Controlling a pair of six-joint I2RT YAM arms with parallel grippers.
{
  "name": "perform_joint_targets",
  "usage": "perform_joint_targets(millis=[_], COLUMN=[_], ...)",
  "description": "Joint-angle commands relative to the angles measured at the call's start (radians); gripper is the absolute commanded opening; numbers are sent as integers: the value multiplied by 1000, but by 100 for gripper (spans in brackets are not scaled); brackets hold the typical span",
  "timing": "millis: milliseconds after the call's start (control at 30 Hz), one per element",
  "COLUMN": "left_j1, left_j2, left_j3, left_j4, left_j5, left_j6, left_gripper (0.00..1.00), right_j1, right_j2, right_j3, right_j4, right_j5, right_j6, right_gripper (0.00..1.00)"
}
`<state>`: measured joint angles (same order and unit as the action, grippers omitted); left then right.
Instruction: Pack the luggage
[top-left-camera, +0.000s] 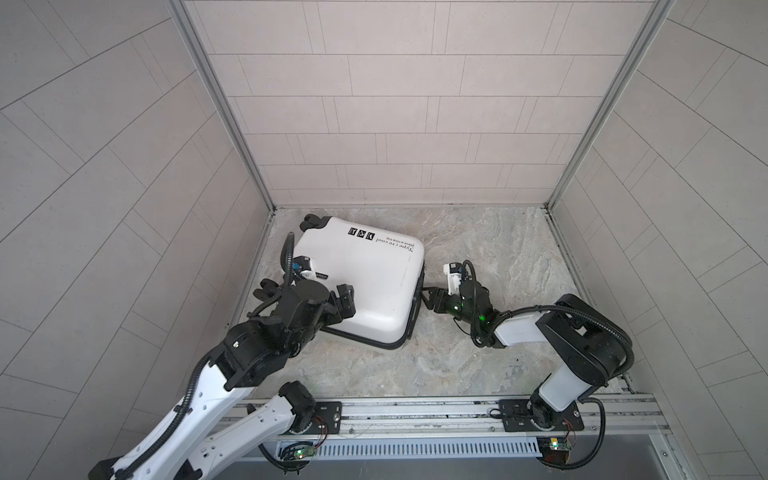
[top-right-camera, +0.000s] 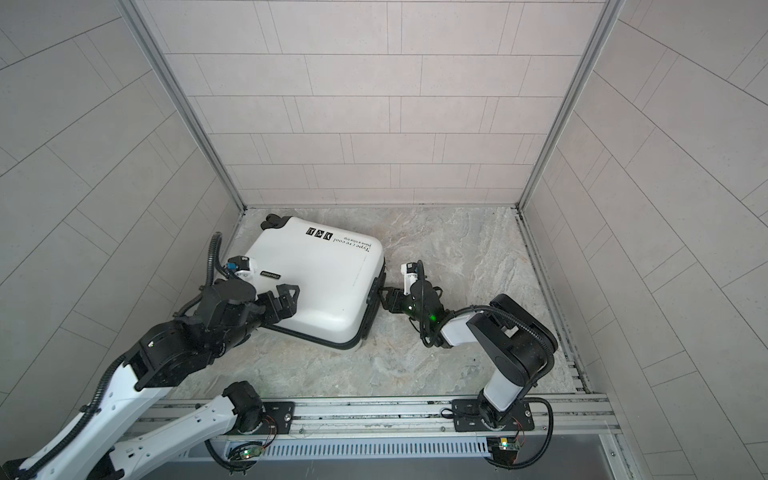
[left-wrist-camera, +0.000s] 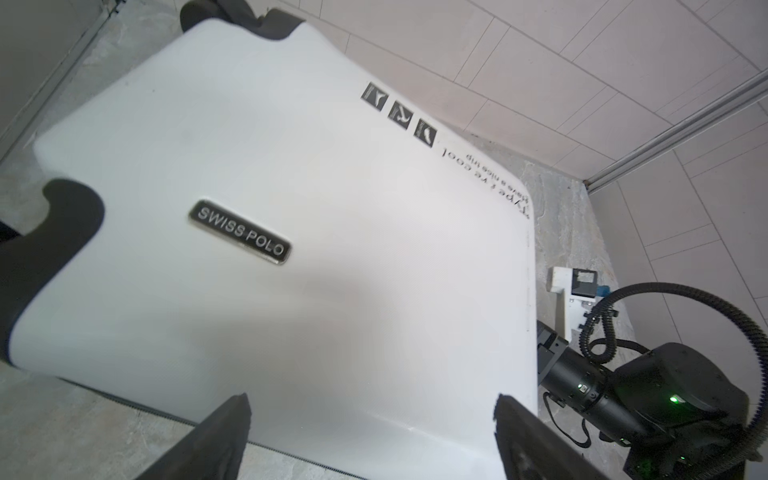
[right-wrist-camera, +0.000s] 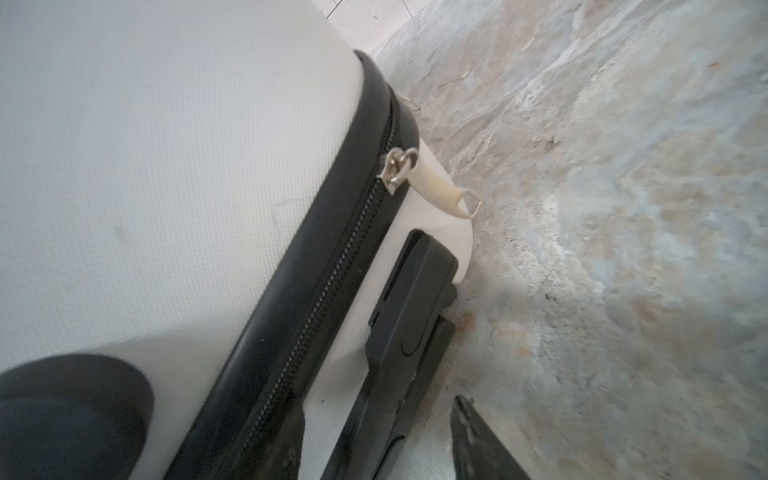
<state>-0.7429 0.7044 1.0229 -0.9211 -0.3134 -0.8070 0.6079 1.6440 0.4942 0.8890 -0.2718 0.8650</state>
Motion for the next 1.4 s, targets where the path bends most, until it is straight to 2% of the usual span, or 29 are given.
perform_joint_targets(millis=[0, 167, 400, 567, 733, 967, 1200, 1367], left_j1=[-3, -4, -4, -3, -2, -1, 4, 10], left_j2=[-45, -87, -89, -74, -32, 139, 244, 239], left_j3=[-43, -103, -246, -313, -366, -349, -316, -286], left_j4=[7, 22, 168, 272, 421, 599, 695, 675], left_j5=[-59, -79, -85, -108, -107, -55, -35, -39], left_j6=[-67, -70, -52, -36, 0, 60, 128, 134], left_gripper=[97, 98, 98, 98, 98, 98, 99, 99], right_j1=[7, 8, 9, 13, 41, 122, 287, 294], right_j2=[46, 163, 277, 286, 234, 113, -30, -206], right_j3=[6, 0, -28, -87, -173, -281, -295, -285], right_j4=[76, 191, 329, 410, 438, 430, 284, 72], right_j5=[19, 25, 56, 81, 136, 268, 403, 435], right_j6=[64, 147, 232, 267, 268, 259, 201, 154], right_gripper=[56, 49, 15, 0, 0, 0, 0, 0])
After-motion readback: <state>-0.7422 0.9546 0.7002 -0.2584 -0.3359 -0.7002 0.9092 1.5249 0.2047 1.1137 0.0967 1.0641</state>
